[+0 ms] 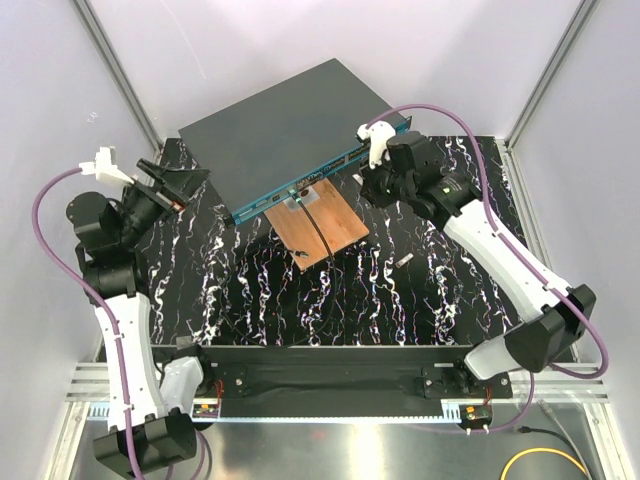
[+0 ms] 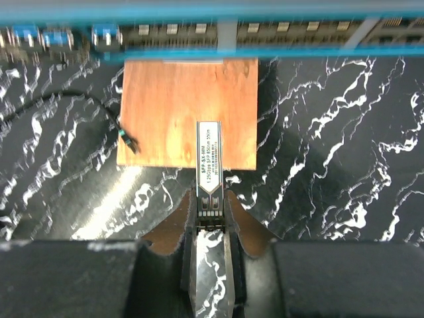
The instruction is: Insert the plug into the switch port
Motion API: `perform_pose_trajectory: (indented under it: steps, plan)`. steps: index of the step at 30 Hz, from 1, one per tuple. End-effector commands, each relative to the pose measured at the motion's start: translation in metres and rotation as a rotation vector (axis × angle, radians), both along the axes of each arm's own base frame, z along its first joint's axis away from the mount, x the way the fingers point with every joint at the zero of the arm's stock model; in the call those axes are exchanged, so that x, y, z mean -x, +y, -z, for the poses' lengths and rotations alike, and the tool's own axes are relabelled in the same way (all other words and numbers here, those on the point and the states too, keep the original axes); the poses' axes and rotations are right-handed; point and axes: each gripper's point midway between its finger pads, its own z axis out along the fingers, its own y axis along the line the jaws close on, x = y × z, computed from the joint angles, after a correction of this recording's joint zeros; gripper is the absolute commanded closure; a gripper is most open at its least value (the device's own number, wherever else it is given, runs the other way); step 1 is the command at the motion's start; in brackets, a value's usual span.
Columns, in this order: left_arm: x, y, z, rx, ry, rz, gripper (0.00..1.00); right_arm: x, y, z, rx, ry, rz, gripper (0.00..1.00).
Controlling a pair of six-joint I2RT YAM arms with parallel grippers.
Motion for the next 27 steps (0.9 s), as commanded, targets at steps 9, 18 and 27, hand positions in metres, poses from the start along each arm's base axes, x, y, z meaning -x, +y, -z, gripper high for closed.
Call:
perform_pose_trajectory:
  steps: [9,18,27]
  plan:
    - [-0.02,0.024,0.078,0.009,0.216,-0.126,0.01,-0.026,0.021,-0.044,-0.119,-0.06,0.073,1.0]
    - [-0.024,0.014,0.089,0.036,0.236,-0.1,0.01,-0.013,0.043,-0.034,-0.088,-0.008,0.03,1.0]
    - [-0.021,0.003,0.088,0.068,0.205,-0.064,0.01,-0.014,0.048,-0.037,-0.093,-0.017,0.026,1.0]
